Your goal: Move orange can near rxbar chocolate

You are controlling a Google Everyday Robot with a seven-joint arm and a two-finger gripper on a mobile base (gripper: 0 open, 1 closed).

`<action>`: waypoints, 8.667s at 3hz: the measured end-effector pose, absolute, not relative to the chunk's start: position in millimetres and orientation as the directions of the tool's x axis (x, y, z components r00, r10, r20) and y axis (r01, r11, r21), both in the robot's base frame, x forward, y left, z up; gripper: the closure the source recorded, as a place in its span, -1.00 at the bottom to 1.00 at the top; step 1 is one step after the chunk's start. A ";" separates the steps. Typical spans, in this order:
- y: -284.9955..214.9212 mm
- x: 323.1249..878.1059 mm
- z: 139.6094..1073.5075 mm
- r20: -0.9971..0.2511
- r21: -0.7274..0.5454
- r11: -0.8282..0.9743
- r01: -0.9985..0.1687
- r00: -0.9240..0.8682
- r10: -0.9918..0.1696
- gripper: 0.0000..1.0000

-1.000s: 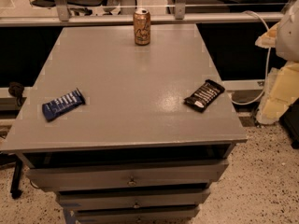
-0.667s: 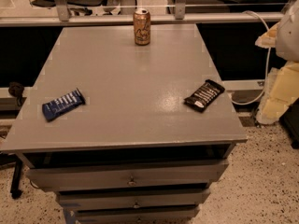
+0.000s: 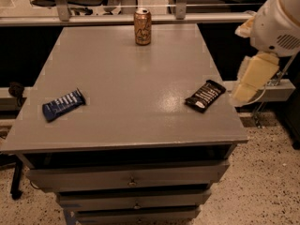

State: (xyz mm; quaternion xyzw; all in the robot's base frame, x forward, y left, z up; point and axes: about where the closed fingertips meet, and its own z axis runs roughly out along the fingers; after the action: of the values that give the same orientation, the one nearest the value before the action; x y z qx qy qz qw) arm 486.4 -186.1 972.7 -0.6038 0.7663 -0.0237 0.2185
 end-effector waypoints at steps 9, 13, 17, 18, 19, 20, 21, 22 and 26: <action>-24.9 831.6 913.2 -0.926 -0.147 0.615 -0.774 -0.110 -0.360 -1.00; -4.5 899.4 897.8 -0.955 -0.122 0.658 -0.744 -0.092 -0.281 -0.17; -47.1 804.1 921.8 -0.970 -0.087 0.615 -0.784 -0.074 -0.232 1.00; -83.1 765.3 924.8 -0.970 -0.109 0.624 -0.774 -0.056 -0.238 1.00; -124.0 738.4 921.0 -0.966 -0.119 0.654 -0.747 -0.065 -0.251 1.00; -161.6 717.6 916.1 -0.958 -0.134 0.686 -0.715 -0.084 -0.275 1.00; -184.0 699.3 912.0 -0.953 -0.131 0.700 -0.702 -0.105 -0.284 1.00; -191.4 685.1 906.8 -0.950 -0.114 0.699 -0.706 -0.128 -0.284 1.00; -191.2 649.3 882.0 -0.942 -0.017 0.687 -0.726 -0.219 -0.254 -0.27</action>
Offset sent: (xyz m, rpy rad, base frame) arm 0.1935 0.0685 -0.0011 0.3540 -0.2449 -0.0322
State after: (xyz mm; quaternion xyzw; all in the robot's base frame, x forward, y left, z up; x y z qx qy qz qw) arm 649.3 -191.2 882.0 -0.3276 0.7485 0.2216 0.5323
